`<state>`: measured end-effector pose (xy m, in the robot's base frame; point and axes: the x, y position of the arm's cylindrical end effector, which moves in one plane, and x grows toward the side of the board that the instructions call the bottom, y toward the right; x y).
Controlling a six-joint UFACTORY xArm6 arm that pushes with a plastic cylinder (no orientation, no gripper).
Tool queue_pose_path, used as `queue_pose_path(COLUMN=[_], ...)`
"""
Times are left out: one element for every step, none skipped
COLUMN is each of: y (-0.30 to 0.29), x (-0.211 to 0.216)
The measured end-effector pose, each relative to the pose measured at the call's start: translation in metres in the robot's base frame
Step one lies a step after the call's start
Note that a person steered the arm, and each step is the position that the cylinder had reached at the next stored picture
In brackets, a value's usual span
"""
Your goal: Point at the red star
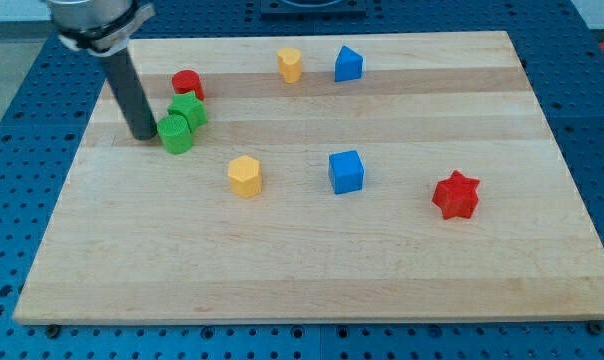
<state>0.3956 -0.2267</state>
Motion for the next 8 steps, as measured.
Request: queue_pose_path(y=[-0.01, -0.009, 0.019, 0.087, 0.128, 0.198, 0.307, 0.391], x=[0.044, 0.107, 0.166, 0.211, 0.223, 0.223, 0.223, 0.223])
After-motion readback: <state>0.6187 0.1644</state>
